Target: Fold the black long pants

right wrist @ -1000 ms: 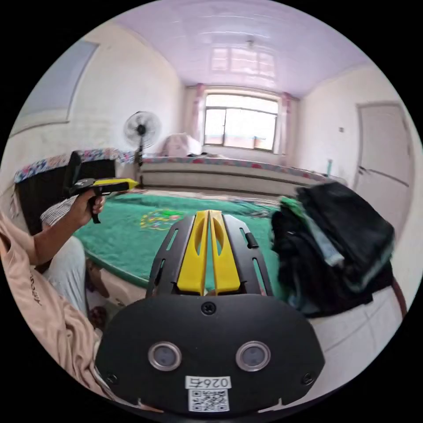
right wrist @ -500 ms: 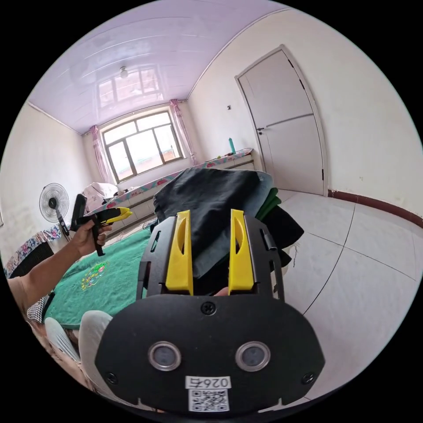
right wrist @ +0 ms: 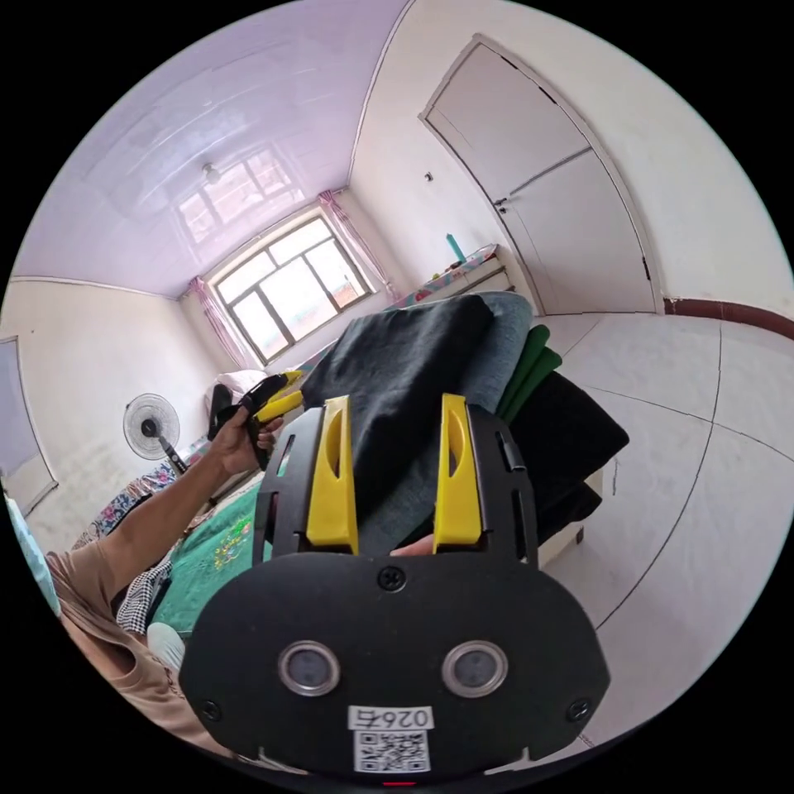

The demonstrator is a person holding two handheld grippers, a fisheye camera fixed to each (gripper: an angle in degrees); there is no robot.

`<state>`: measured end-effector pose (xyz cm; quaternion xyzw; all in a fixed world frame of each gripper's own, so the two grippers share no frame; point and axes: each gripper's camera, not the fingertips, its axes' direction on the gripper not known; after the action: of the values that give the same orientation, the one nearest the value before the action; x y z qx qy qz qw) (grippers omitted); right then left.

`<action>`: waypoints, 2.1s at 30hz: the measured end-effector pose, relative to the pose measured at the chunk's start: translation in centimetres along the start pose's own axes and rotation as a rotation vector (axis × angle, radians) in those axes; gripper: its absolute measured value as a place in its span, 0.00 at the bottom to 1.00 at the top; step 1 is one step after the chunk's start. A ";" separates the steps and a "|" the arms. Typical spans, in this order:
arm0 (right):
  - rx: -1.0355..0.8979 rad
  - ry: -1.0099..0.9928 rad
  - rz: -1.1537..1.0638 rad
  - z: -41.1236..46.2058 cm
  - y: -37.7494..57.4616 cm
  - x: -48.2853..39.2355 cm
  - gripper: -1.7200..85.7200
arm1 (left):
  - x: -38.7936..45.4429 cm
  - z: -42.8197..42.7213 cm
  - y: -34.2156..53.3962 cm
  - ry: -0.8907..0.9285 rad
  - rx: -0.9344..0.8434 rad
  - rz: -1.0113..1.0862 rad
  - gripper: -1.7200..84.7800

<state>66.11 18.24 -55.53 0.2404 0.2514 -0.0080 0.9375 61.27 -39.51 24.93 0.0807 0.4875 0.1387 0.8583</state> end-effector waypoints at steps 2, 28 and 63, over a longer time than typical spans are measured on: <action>0.002 0.041 -0.016 -0.3 -0.5 -0.1 0.15 | 0.5 0.2 -0.6 -0.026 -0.002 0.033 0.18; 0.160 0.052 -0.202 -5.7 -3.9 -10.4 0.04 | 3.1 -8.1 0.1 0.318 -0.022 0.259 0.08; -0.707 -0.442 -0.735 30.1 18.1 -58.9 0.05 | -23.1 -65.8 40.7 -0.446 0.597 -0.552 0.09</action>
<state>31.18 14.33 3.35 -0.1999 0.1035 -0.3000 0.9270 -13.00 -8.02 21.22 0.2192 0.3127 -0.2622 0.8862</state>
